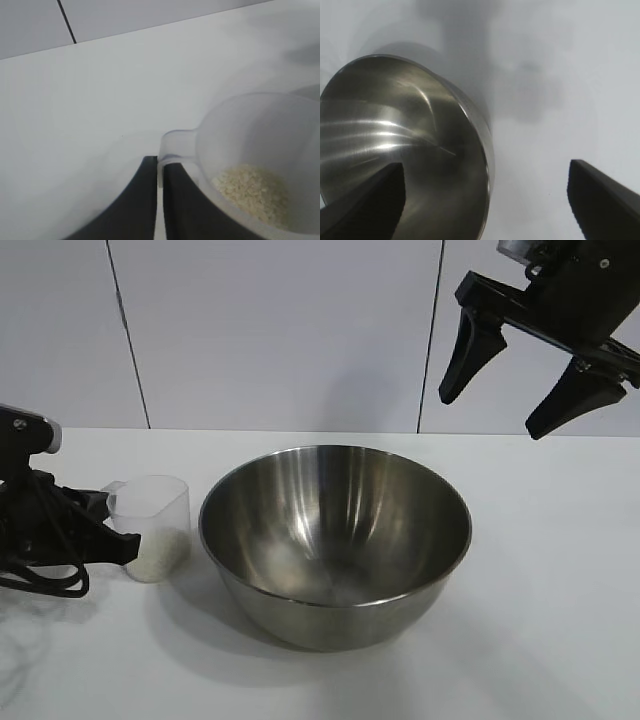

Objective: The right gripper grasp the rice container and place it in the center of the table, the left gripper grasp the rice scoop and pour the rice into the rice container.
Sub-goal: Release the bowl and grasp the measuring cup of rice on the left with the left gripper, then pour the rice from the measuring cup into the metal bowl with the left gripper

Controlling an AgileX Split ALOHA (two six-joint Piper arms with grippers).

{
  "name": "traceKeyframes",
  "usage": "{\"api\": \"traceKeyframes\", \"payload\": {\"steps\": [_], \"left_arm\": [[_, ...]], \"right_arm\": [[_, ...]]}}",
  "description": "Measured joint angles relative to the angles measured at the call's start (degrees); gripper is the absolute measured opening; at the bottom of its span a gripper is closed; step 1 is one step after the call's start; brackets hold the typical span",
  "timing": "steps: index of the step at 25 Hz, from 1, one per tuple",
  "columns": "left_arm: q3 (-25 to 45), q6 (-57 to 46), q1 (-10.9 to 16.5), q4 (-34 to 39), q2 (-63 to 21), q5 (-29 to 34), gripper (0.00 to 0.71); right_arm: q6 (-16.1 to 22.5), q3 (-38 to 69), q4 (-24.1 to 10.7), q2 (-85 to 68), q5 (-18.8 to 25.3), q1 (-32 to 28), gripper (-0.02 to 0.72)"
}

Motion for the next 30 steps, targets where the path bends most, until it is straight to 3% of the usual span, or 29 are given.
{"api": "traceKeyframes", "payload": {"steps": [13,22,25,30], "left_arm": [[-1.1,1.9,0.0,4.4,-10.5,1.0,0.015],[-13.2,4.9,-0.2,15.0,-19.8,20.3,0.015],[-16.3,7.6,-2.3,17.3,-20.1,24.3,0.015],[-18.0,17.8,-8.5,18.0,-20.1,29.1,0.015]], "right_arm": [[0.0,0.0,-0.1,0.0,0.0,0.0,0.610],[1.0,0.0,-2.3,0.0,0.0,0.0,0.610],[1.7,0.0,-3.4,0.0,0.0,0.0,0.610],[3.2,0.0,-3.8,0.0,-0.1,0.0,0.610]]}}
